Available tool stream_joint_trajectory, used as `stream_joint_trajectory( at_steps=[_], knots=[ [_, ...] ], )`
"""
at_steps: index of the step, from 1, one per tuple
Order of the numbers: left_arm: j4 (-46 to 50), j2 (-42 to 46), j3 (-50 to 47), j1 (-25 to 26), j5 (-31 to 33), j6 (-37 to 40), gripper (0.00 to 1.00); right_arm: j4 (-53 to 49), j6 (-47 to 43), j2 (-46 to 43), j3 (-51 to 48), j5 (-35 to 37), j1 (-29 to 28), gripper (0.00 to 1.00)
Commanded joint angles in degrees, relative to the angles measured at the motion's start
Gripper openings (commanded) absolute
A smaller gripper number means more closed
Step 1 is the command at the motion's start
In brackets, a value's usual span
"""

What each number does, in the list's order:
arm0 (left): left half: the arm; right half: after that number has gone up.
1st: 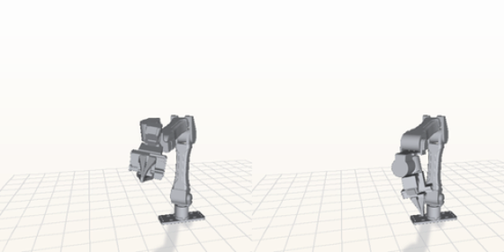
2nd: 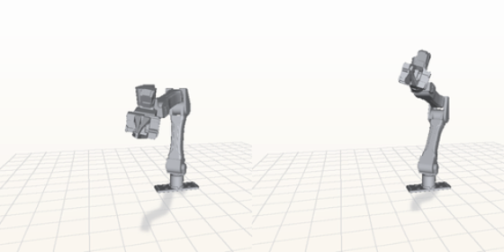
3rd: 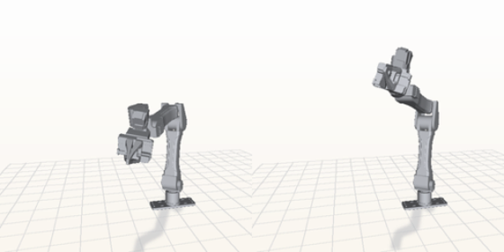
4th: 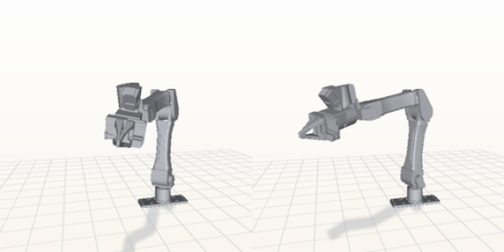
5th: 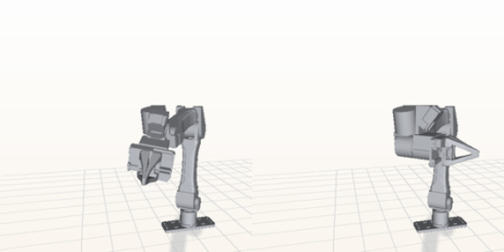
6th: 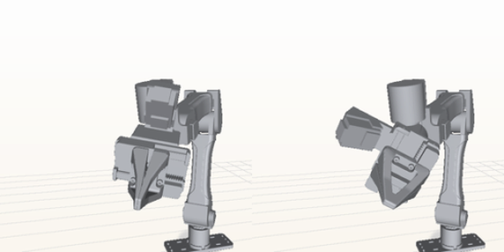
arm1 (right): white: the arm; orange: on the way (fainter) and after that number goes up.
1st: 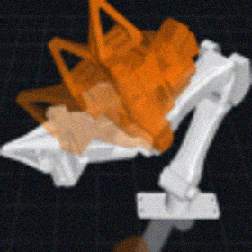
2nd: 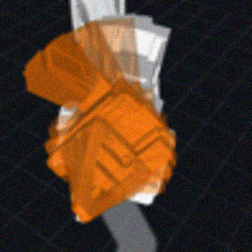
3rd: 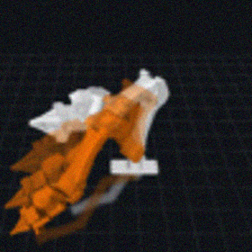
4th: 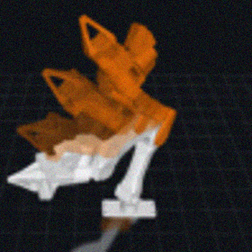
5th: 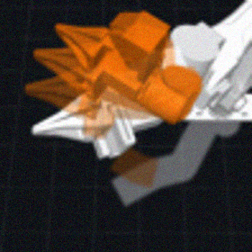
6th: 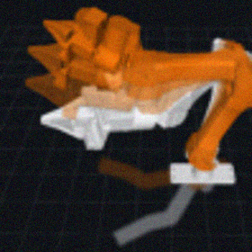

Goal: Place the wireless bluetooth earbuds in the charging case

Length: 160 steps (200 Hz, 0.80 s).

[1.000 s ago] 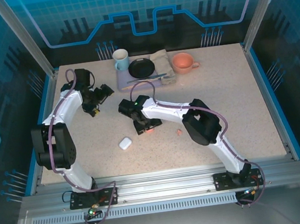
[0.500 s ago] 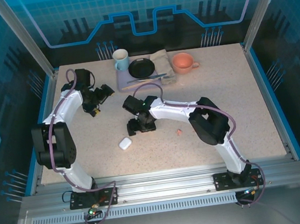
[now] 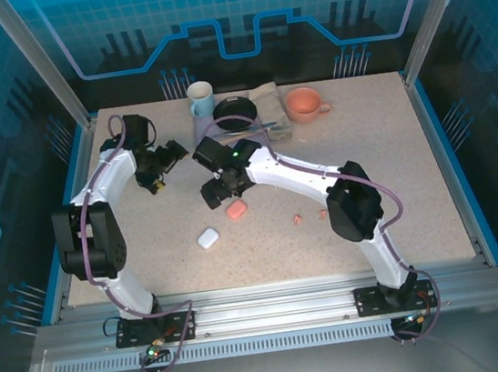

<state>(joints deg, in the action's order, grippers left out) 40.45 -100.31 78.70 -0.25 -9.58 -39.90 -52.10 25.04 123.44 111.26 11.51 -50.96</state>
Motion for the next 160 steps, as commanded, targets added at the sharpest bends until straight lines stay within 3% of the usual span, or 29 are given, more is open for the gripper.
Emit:
stream_joint_trajectory(
  at_steps=[1, 52, 160],
  knots=[
    [2.01, 0.32, 2.25, -0.63, -1.15, 1.67, 0.99, -4.99, -8.43, 5.50, 3.13, -1.21, 1.42, 0.90],
    [2.49, 0.20, 2.89, -0.72, -0.87, 1.40, 0.99, -7.18, -8.30, 11.82, 6.33, -3.52, 2.24, 0.92],
    [2.05, -0.28, 2.74, -0.66, -1.27, 0.73, 0.99, -7.14, -7.54, 14.76, 6.86, -5.71, 2.42, 0.81]
  ],
)
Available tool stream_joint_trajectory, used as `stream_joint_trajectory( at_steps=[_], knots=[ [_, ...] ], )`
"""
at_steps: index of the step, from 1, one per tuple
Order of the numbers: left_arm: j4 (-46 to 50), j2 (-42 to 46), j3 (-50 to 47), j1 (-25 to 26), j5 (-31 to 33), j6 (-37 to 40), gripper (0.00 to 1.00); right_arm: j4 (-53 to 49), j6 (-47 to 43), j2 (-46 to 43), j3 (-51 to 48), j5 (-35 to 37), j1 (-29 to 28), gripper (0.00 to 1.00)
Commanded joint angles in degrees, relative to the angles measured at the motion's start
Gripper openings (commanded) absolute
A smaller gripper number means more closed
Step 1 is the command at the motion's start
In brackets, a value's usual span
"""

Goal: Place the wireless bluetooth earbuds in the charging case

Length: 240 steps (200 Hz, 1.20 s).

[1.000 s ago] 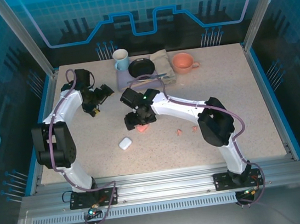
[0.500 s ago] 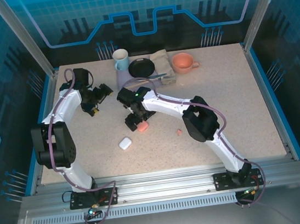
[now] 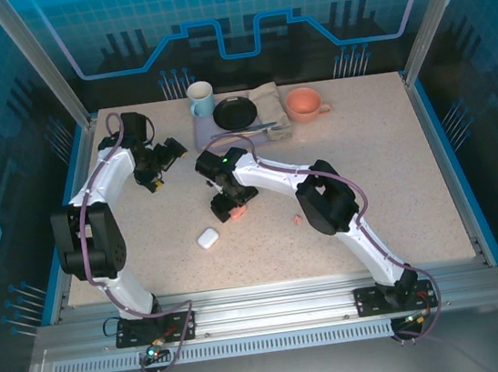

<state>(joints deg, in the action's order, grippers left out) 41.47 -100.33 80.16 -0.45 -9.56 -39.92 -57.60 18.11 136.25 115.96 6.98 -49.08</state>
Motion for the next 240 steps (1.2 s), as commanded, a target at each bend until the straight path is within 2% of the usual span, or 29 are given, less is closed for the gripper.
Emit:
stream_joint_trajectory(
  at_steps=[1, 84, 155, 207, 240],
  knots=[
    [0.96, -0.28, 1.25, -0.49, -1.31, 0.74, 0.99, -1.68, -0.62, 1.98, 2.16, -1.18, 0.55, 0.81],
    [0.83, 0.05, 1.23, -0.46, -1.67, 0.58, 0.99, -3.56, -0.62, 3.45, 2.95, -0.01, 0.35, 0.77],
    [0.80, -0.29, 2.03, -0.54, -1.51, 0.43, 0.99, -4.05, 1.01, 1.16, 1.79, 0.47, -0.58, 0.61],
    [0.30, -0.50, 1.77, -0.57, -2.51, 0.28, 0.99, -3.09, 10.06, -3.45, -2.23, 2.42, 0.93, 0.55],
    [-1.68, 0.97, -0.90, -0.55, -4.31, -0.14, 0.99, 1.97, 19.06, -9.61, -8.86, -0.76, 4.52, 0.55]
  ],
)
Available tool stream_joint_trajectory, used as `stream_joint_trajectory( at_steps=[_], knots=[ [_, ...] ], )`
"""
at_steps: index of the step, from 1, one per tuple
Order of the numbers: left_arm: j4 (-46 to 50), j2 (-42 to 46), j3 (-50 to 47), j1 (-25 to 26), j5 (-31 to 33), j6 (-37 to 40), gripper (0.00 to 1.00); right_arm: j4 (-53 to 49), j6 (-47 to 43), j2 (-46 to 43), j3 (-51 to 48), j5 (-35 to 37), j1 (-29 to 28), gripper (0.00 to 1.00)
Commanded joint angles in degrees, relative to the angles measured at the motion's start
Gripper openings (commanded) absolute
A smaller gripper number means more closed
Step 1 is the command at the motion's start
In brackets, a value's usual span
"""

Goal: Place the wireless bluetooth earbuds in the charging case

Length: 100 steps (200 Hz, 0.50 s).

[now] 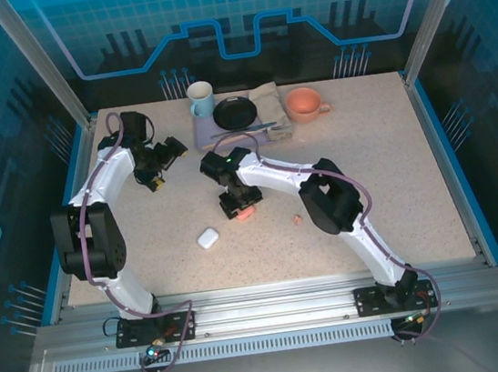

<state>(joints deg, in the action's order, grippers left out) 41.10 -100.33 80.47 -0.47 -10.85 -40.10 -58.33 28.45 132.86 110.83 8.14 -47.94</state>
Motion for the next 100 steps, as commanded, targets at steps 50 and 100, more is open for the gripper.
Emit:
stream_joint_trajectory(
  at_steps=[50, 100],
  knots=[
    [-12.32, 8.78, -12.96, 1.17, -8.90, -3.07, 0.99, 10.86, 22.31, -13.74, -10.14, -6.91, 8.41, 0.53],
    [-33.86, 19.91, -29.53, 10.36, -8.93, -7.26, 0.99, 15.38, 33.16, -15.48, -10.18, -10.49, 12.20, 0.54]
  ],
)
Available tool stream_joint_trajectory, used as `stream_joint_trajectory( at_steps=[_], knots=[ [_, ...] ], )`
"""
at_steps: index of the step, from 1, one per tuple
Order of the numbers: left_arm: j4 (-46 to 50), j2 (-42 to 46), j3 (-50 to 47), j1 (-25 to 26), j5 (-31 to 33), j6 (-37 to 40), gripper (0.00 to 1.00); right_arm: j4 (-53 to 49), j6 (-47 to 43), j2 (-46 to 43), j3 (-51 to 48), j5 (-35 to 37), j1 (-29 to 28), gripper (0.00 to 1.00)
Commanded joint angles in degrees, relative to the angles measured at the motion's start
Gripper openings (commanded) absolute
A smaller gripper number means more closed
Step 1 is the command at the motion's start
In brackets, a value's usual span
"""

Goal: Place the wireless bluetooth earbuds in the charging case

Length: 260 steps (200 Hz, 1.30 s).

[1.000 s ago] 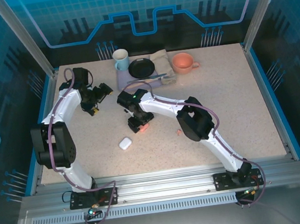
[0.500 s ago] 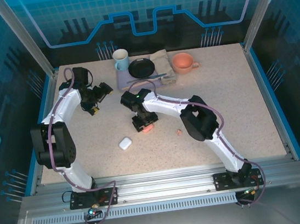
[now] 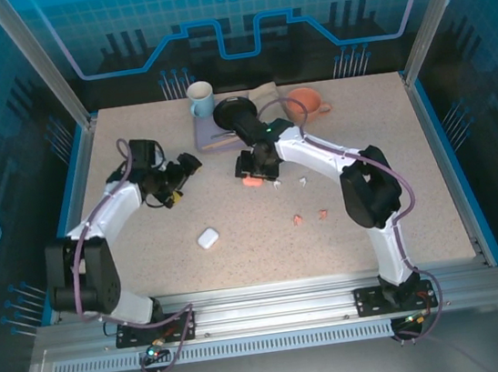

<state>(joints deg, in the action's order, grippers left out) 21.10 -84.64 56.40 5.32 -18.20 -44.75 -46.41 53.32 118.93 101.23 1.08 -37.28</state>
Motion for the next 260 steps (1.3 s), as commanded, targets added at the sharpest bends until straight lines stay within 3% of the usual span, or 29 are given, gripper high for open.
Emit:
stream_joint_trajectory(
  at_steps=[1, 42, 91, 140, 260],
  knots=[
    [-14.45, 4.35, -5.84, 4.85, -1.49, -2.66, 0.99, 3.58, 8.51, -1.58, -0.63, -3.53, 1.61, 0.54],
    [-34.20, 4.75, -15.47, 13.84, 3.16, -5.02, 0.96, 7.67, 15.67, -1.69, -1.73, -7.91, 4.12, 0.54],
    [-52.36, -1.15, -19.42, 19.95, 9.09, -5.66, 0.85, 10.80, 20.84, -2.65, -4.08, -10.70, 5.19, 0.54],
    [-60.12, -8.32, -18.55, 21.49, 11.05, -7.41, 0.71, 13.96, 24.02, -3.94, -7.38, -12.68, 5.64, 0.54],
    [-65.64, -13.12, -16.80, 22.39, 11.78, -8.99, 0.56, 15.78, 25.33, -5.53, -9.25, -14.33, 6.03, 0.53]
  ],
)
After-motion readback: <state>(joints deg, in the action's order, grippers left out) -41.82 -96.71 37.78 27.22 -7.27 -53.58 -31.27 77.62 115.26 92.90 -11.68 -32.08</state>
